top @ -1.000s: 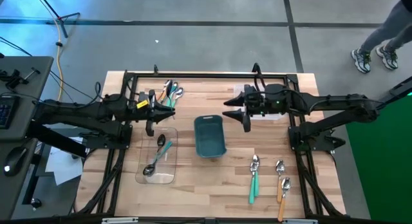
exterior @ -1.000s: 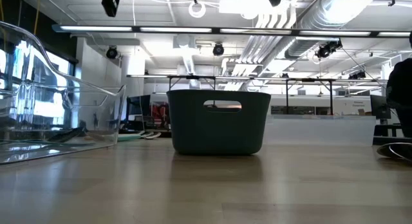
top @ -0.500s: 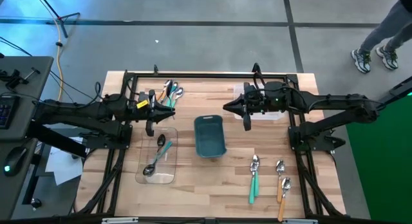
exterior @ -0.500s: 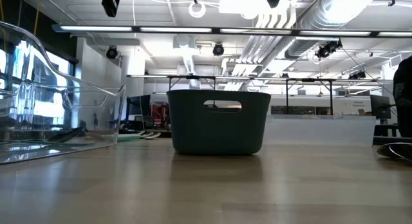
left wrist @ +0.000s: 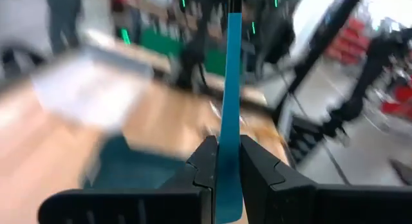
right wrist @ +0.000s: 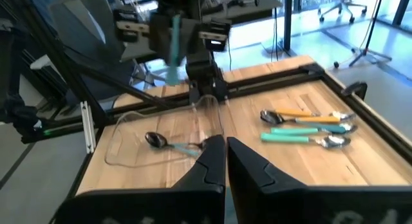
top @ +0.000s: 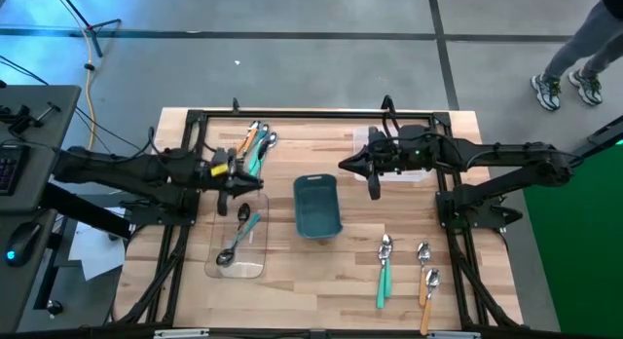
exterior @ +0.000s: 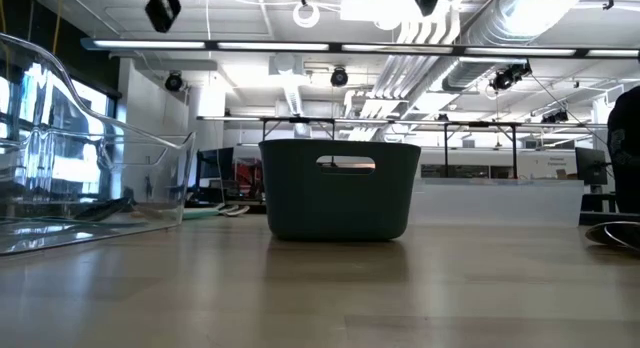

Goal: Sort silverware by color (type)
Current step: Put the blue spoon into the transparent bin

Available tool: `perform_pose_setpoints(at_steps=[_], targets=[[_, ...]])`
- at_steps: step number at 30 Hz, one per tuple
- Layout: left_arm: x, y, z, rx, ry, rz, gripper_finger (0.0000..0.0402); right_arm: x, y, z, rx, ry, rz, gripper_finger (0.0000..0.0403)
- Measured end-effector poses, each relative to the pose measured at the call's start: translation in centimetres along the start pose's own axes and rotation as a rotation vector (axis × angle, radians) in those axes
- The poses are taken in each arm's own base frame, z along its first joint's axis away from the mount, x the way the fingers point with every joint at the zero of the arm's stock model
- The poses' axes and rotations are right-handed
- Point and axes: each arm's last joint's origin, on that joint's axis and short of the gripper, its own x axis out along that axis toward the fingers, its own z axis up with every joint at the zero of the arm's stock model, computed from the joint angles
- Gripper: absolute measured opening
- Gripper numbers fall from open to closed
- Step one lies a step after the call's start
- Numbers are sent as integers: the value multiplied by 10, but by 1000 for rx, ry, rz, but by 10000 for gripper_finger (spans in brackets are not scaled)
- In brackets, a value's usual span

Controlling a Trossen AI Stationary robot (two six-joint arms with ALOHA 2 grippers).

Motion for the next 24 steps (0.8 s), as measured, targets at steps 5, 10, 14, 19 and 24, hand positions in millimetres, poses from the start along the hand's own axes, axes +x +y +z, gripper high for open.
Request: perform_pose_setpoints(at_steps=[5, 10, 14, 19, 24], targets=[[-16, -18, -17, -185, 359, 29, 24, 0, -1, -6, 25, 59, -18, 0], [-25, -39, -45, -353, 625, 86, 24, 0, -2, -8, 24, 81, -41, 0], [-21, -50, -71, -411, 760, 265, 24, 0, -3, -8, 14, 80, -75, 0], [-8, -56, -97, -471, 805, 518, 24, 0, -3, -9, 7, 82, -79, 0], [8, -62, -113, -518, 820, 595, 24, 2, -4, -11, -4, 100, -81, 0]])
